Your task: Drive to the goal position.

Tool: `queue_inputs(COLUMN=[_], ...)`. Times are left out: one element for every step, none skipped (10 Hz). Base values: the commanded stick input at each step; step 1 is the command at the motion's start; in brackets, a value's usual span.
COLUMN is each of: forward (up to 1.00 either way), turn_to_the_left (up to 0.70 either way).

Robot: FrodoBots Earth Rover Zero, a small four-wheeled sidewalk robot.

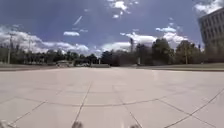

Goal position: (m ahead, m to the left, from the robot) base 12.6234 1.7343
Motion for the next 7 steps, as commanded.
queue_inputs(forward=[0.70,0.70,0.70,0.70,0.70,0.70,0.70], turn_to_the_left=[0.00,0.00,0.00,0.00,0.00,0.00,0.00])
